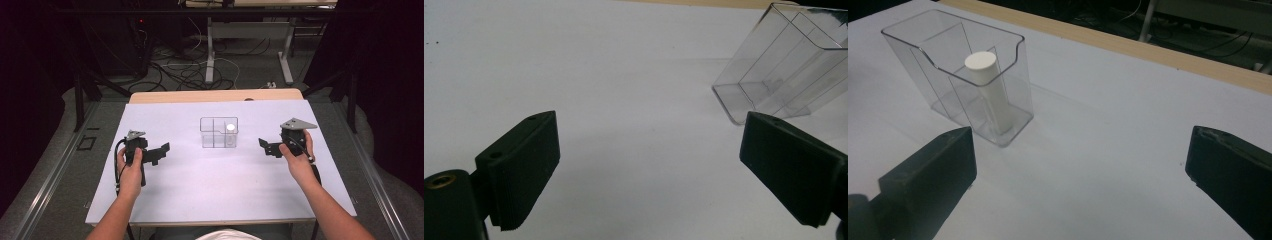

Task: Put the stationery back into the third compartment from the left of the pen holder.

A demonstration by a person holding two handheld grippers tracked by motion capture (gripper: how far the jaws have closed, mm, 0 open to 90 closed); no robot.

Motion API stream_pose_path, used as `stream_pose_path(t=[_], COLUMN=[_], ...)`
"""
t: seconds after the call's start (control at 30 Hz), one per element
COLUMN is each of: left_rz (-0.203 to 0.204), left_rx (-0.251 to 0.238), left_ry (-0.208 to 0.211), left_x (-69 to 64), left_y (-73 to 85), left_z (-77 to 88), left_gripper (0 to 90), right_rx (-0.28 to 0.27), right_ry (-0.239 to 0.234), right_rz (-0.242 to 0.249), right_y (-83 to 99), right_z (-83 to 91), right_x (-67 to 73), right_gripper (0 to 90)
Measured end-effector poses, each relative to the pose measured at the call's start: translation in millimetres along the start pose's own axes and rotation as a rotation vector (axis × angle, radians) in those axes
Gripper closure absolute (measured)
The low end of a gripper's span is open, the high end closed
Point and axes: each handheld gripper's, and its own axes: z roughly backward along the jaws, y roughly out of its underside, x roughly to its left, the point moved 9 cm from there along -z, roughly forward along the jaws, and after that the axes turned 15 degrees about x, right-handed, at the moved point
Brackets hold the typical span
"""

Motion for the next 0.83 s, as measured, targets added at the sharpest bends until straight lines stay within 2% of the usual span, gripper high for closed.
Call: stream_pose_path(t=[0.3,0.4,0.83], left_rz=[0.000,-0.002,0.003], left_rx=[-0.007,-0.008,-0.003], left_ry=[-0.002,-0.001,-0.004], left_x=[1.0,1.0,2.5], left_y=[-0.6,-0.8,-1.1], left_z=[0.2,0.2,-1.4], left_gripper=[9.1,9.1,9.1], right_rx=[0.017,0.018,0.050], right_ry=[0.018,0.002,0.085], right_rz=[-0.041,-0.072,-0.137], right_y=[21.9,29.4,47.5], right_z=[-4.1,-8.6,-14.4], right_x=[-16.3,-21.2,-46.6], right_gripper=[0.0,0.0,0.0])
